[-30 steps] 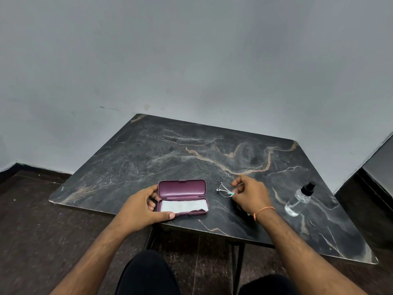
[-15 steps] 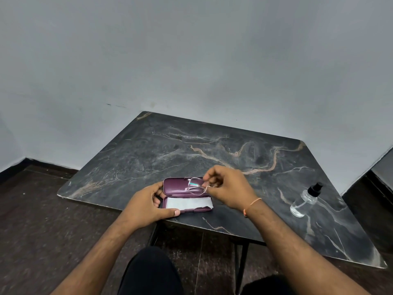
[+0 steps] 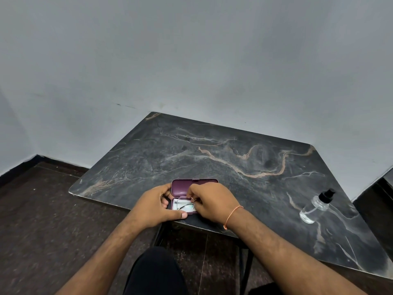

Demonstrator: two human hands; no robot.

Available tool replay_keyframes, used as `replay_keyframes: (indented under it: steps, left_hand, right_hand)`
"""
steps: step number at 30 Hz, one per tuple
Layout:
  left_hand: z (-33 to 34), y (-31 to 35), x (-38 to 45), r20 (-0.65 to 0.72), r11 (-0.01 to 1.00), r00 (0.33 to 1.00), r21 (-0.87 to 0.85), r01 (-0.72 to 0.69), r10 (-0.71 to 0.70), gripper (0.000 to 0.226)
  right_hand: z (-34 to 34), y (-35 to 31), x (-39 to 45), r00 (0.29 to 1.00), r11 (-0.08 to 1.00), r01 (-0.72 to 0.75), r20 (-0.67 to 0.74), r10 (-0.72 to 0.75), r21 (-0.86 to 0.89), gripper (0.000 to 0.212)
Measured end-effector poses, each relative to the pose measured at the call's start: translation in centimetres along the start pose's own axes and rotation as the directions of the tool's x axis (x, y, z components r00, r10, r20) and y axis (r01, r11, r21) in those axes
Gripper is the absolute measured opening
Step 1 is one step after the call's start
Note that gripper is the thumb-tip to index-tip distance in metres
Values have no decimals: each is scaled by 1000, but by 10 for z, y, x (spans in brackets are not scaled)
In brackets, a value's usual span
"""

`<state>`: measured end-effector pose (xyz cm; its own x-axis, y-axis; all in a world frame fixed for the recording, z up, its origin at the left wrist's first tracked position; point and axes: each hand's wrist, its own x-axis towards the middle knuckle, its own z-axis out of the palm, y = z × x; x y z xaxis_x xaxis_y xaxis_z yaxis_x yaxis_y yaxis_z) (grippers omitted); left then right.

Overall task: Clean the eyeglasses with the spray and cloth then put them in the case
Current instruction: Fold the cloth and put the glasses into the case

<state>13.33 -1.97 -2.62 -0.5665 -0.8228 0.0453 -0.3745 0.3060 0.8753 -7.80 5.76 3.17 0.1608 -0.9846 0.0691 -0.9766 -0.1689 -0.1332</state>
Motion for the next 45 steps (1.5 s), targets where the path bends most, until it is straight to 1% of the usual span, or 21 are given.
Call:
replay_keyframes:
  steps: [6,10,15,21,26,30,33,36,38,40,41,43,45]
  left_hand:
    - [0,-2,1,-3,1000,1000,7,0,0,77]
    - [0,-2,3,2,1000,1000,12,1,-1,78]
    - [1,-2,3,22,1000,1000,17,-10,9,82]
    - [-1,0,2,34,1000,999,21,-14,13,72]
    - [0,0,2,28,1000,1000,5,-6,6,71]
    - [-1,2,2,24,1000,1000,16,-6,6,71]
    - [0,4,2,31,1000,1000,14,-5,4,71]
    - [0,5,3,40,1000,999,16,0,-1,73]
    - [-1,3,4,50,999,999,47,7,-9,80]
    - [-1,3,5,55,997,998,81,19,-24,90]
    - [-1,3,5,56,995,998,97,23,-29,94]
    - [1,4,7,64,990,997,137,28,-37,99]
    - [3,7,9,84,984,996,178,26,-42,103]
  right_hand:
    - [4,2,-2,984,968,163,-40,-174,-191,26]
    - [-2,2,-1,974,945,193,-64,-217,-264,27]
    - [-12,3,-1,981,949,174,-33,-189,-263,31]
    - [-24,1,4,981,948,194,51,-187,-251,34]
    - [-30,6,8,970,938,238,115,-215,-251,36]
    - [-30,13,8,955,924,287,146,-257,-251,42]
    - [-28,23,3,953,934,299,103,-284,-198,48]
    - [-25,40,-13,971,969,238,-9,-239,-60,49]
    - [-18,56,-31,979,979,175,-123,-162,104,45]
    - [-8,72,-52,972,957,108,-229,-46,269,44]
    - [-2,78,-61,966,940,83,-260,7,332,45]
    - [7,87,-77,956,911,46,-284,80,410,45]
    - [13,90,-87,952,899,17,-281,119,438,41]
